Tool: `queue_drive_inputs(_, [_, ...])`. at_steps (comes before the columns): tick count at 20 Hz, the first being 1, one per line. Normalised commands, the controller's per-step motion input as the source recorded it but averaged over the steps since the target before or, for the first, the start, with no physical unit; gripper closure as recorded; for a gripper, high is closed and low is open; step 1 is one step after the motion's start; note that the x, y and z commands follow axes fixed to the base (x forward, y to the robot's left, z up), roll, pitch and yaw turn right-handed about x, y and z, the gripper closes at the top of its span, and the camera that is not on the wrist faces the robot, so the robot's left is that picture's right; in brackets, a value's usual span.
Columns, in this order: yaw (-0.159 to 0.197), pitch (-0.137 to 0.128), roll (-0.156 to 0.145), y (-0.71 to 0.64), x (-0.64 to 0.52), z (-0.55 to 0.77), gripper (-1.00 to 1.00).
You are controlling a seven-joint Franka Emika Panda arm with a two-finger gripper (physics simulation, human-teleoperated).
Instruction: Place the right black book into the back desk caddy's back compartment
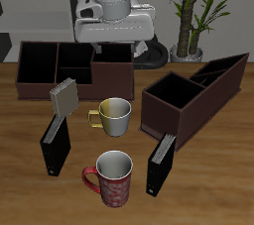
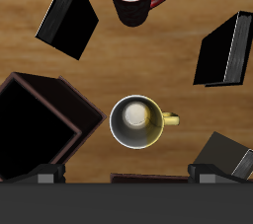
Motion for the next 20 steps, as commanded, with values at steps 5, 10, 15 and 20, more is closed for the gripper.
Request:
queue_drive_inputs(5, [0.018, -0.013, -0.048, -0.37, 0.4, 0.18, -1.0])
queue_drive_inputs(10, [-0.011, -0.023, -0.058, -0.46, 0.47, 0.13, -1.0])
queue_drive_inputs(15, [-0.034, 0.015, 0.006, -0.47, 0.47, 0.1, -1.0])
queue_drive_inputs(20, [0.042, -0.017, 0.005, -0.38, 0.36, 0.03, -1.0])
